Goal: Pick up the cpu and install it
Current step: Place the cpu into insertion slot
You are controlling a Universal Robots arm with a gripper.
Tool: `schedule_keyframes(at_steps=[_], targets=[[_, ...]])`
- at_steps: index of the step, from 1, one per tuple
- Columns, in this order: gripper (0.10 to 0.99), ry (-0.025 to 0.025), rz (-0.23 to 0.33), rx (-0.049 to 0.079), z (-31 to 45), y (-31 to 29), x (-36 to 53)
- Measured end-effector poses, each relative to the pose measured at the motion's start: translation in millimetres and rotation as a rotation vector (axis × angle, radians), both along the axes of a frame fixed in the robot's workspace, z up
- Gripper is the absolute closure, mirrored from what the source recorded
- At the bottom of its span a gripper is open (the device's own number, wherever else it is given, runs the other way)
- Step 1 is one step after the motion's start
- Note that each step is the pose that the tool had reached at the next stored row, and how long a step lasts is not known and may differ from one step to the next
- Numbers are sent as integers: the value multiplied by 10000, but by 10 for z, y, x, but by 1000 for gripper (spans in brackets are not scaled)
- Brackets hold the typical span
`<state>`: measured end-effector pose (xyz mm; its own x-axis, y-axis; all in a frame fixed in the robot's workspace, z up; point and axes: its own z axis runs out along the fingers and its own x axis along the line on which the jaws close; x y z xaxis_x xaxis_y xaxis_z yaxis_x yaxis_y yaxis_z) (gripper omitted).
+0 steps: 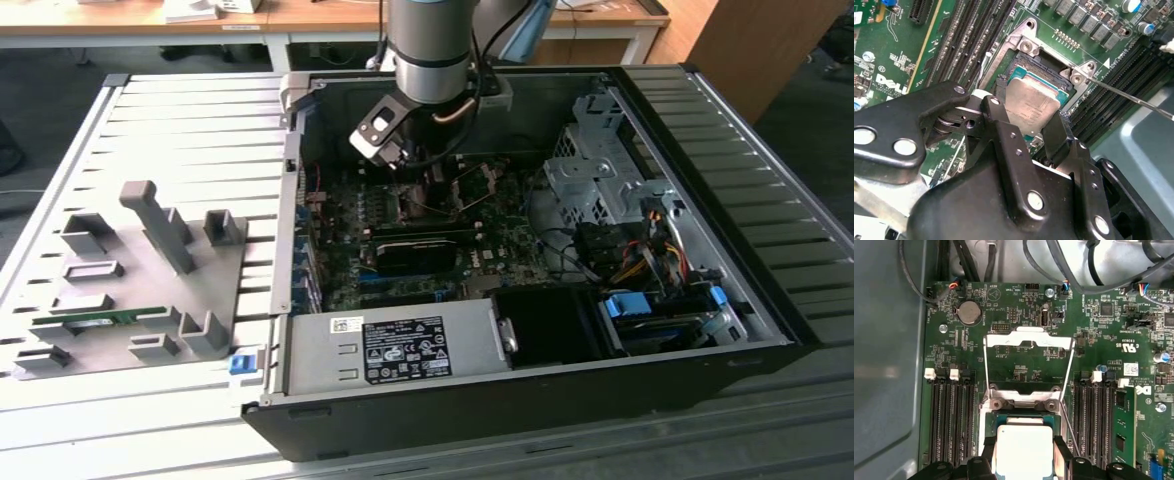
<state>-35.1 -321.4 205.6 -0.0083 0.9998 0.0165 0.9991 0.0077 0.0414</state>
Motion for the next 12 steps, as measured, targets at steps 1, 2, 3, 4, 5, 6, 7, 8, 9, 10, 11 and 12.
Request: schedule_keyframes(at_steps=[1,2,3,4,5,6,7,8,9,10,11,12], targets=[[549,0,0,1,-8,0,0],[549,0,1,0,-16,0,0],[549,0,1,1,-24,0,-1],[549,0,-2,1,-36,0,-6],[549,0,-1,0,-41,0,-10],[549,0,0,1,-50,0,-15],[549,0,0,0,-54,0,-15],[549,0,1,0,-59,0,-15],[549,0,1,1,-63,0,-15],[549,0,0,1,-67,0,-15],[549,0,0,0,-71,0,-15],[549,1,0,-1,-74,0,-15]])
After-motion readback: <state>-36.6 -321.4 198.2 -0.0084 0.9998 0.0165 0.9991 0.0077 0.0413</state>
